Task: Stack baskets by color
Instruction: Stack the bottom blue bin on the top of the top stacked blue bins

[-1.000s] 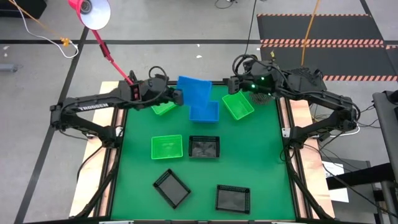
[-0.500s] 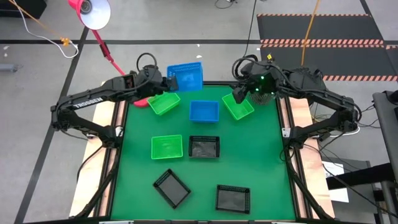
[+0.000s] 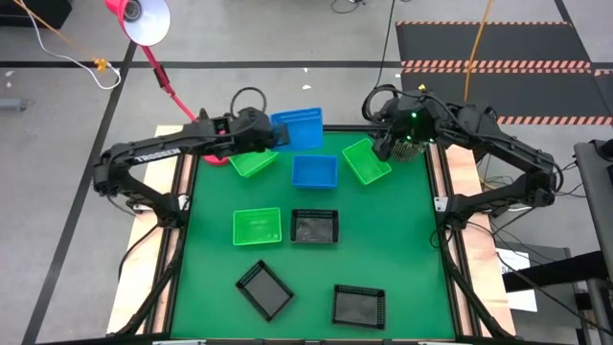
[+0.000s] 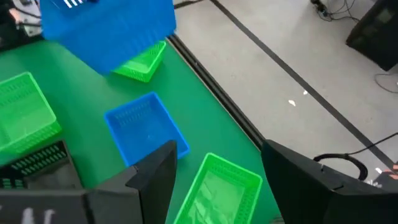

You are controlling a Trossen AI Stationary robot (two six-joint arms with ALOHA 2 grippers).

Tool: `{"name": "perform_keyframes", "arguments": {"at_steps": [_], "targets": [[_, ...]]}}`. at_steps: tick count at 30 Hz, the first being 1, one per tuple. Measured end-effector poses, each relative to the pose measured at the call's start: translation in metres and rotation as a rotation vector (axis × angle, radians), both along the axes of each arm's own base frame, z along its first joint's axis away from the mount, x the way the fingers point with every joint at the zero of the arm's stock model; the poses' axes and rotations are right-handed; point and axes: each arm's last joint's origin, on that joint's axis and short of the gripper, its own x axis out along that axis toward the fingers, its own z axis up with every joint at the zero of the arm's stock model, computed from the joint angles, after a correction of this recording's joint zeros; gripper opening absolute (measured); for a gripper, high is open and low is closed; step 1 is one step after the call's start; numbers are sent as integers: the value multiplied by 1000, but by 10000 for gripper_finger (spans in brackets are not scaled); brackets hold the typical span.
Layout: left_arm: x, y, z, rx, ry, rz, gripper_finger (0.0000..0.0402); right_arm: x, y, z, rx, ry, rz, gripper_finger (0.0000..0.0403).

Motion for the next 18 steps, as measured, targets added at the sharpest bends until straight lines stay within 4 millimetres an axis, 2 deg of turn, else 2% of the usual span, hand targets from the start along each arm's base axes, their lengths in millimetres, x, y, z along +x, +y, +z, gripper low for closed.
{"name": "perform_keyframes", "arguments": {"at_steps": [9, 18], "targets": [[32, 17, -44, -71, 136, -59, 0, -19, 8, 6, -1, 1, -1, 226], [64, 28, -87, -118, 180, -130, 0, -33, 14, 7, -3, -23, -9, 226]]}}
